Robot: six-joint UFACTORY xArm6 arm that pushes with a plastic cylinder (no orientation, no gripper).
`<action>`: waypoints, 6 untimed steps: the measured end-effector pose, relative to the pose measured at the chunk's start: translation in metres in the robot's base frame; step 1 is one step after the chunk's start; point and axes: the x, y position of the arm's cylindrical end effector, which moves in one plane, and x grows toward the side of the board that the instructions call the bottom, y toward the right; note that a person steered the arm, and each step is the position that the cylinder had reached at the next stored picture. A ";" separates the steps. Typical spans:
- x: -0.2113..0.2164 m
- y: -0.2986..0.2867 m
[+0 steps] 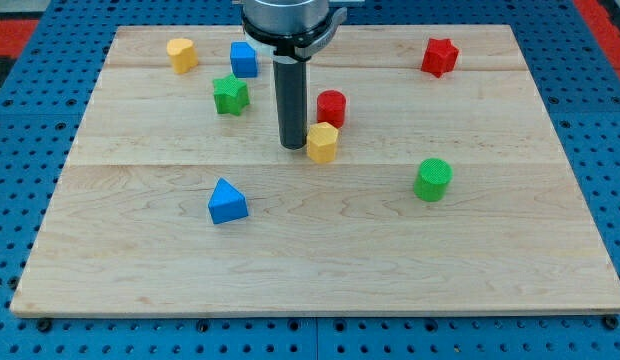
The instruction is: Slide the yellow heart to the top center
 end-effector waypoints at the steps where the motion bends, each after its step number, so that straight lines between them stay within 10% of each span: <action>1: -0.008 -0.047; 6: -0.088 -0.113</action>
